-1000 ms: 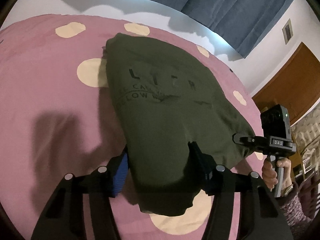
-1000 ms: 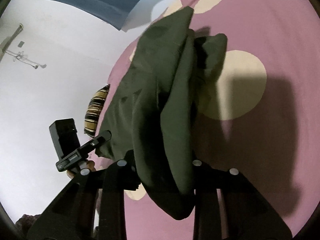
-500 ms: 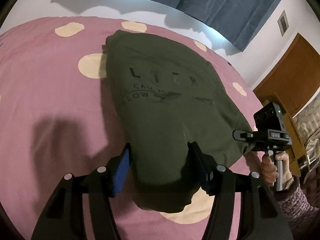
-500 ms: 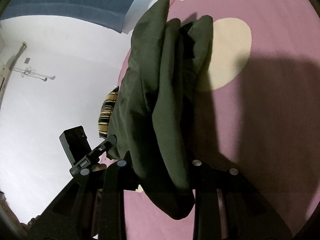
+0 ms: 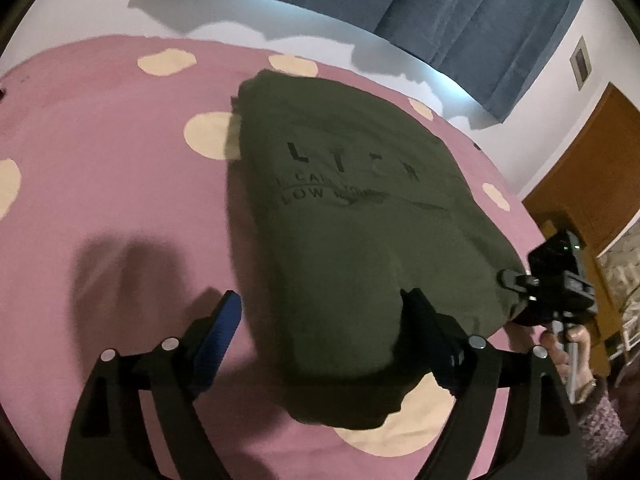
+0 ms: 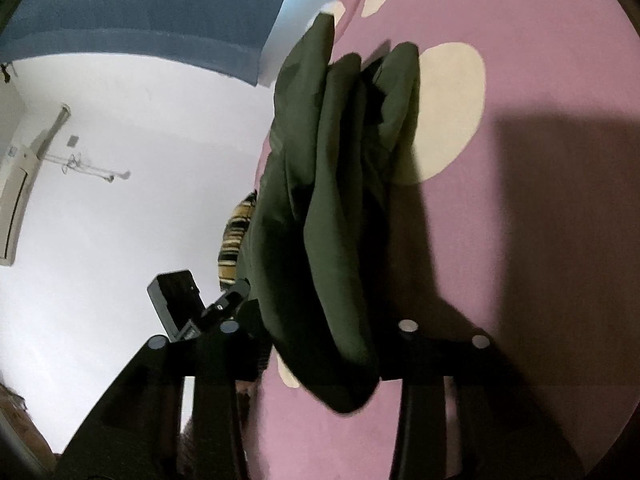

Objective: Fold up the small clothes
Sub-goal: 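Open both tools and lift them off the folded jacket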

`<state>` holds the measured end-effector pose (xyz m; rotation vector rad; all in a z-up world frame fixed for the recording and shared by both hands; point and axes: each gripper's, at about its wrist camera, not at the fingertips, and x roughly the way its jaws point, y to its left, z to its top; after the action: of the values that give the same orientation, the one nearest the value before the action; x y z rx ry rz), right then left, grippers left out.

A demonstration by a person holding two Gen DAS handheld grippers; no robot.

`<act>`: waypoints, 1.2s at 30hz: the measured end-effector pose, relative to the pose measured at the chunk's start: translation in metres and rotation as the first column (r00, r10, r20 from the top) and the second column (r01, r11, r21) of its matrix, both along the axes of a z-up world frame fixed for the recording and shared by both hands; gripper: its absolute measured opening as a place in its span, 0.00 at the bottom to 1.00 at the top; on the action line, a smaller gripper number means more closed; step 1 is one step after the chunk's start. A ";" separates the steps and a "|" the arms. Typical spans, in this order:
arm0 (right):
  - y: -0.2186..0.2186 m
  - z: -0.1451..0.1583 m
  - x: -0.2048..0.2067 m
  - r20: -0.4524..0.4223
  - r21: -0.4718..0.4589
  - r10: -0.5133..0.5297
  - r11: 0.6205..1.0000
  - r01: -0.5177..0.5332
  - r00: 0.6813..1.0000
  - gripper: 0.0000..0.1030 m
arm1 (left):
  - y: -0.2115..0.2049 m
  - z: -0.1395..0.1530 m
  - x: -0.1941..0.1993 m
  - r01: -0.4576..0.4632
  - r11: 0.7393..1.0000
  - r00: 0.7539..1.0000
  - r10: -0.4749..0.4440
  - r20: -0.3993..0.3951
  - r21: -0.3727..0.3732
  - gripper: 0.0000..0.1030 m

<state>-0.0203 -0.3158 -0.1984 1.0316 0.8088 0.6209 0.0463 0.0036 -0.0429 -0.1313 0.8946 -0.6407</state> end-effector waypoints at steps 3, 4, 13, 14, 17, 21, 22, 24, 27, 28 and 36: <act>-0.008 0.001 -0.014 0.012 0.037 -0.040 0.999 0.039 0.999 0.48 | 0.001 0.004 -0.010 -0.026 1.000 0.999 0.026 0.021 0.013 0.81; -0.011 0.002 -0.020 0.019 0.053 -0.053 0.997 0.052 0.998 0.52 | 0.003 0.005 -0.013 -0.032 0.999 0.999 0.032 0.021 0.011 0.81; -0.018 0.008 -0.063 0.028 0.034 -0.125 0.992 0.124 0.992 0.60 | 0.007 0.013 -0.044 -0.074 0.995 0.996 0.070 0.052 0.071 0.81; -0.017 0.010 -0.067 0.025 0.013 -0.132 0.991 0.131 0.991 0.62 | 0.005 0.015 -0.049 -0.078 0.993 0.995 0.071 0.069 0.093 0.81; -0.011 0.018 -0.075 0.026 -0.048 -0.150 0.987 0.151 0.988 0.71 | 0.000 0.020 -0.067 -0.097 0.984 0.989 0.079 0.125 0.147 0.81; 0.002 0.027 -0.085 0.023 -0.184 -0.194 0.963 0.195 0.981 0.79 | -0.002 0.025 -0.085 -0.139 0.975 0.978 0.108 0.178 0.173 0.82; 0.005 0.028 -0.088 0.025 -0.220 -0.201 0.954 0.202 0.979 0.81 | -0.002 0.027 -0.089 -0.153 0.973 0.975 0.120 0.188 0.175 0.83; 0.016 0.031 -0.092 0.031 -0.315 -0.212 0.925 0.211 0.977 0.84 | -0.002 0.029 -0.095 -0.171 0.970 0.971 0.137 0.198 0.171 0.84; 0.031 0.034 -0.097 0.045 -0.425 -0.224 0.878 0.222 0.974 0.88 | -0.002 0.029 -0.102 -0.198 0.963 0.964 0.158 0.213 0.182 0.84; 0.036 0.036 -0.099 0.051 -0.455 -0.231 0.861 0.228 0.972 0.89 | -0.003 0.030 -0.105 -0.206 0.960 0.962 0.162 0.219 0.192 0.84; 0.067 0.045 -0.099 0.077 -0.687 -0.261 0.686 0.241 0.962 0.89 | -0.006 0.034 -0.118 -0.265 0.937 0.944 0.204 0.259 0.228 0.84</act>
<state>-0.1195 -0.2486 -0.1531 0.4333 0.8097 0.0303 -0.0715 -0.0026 -0.0090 0.0716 0.7145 -0.3017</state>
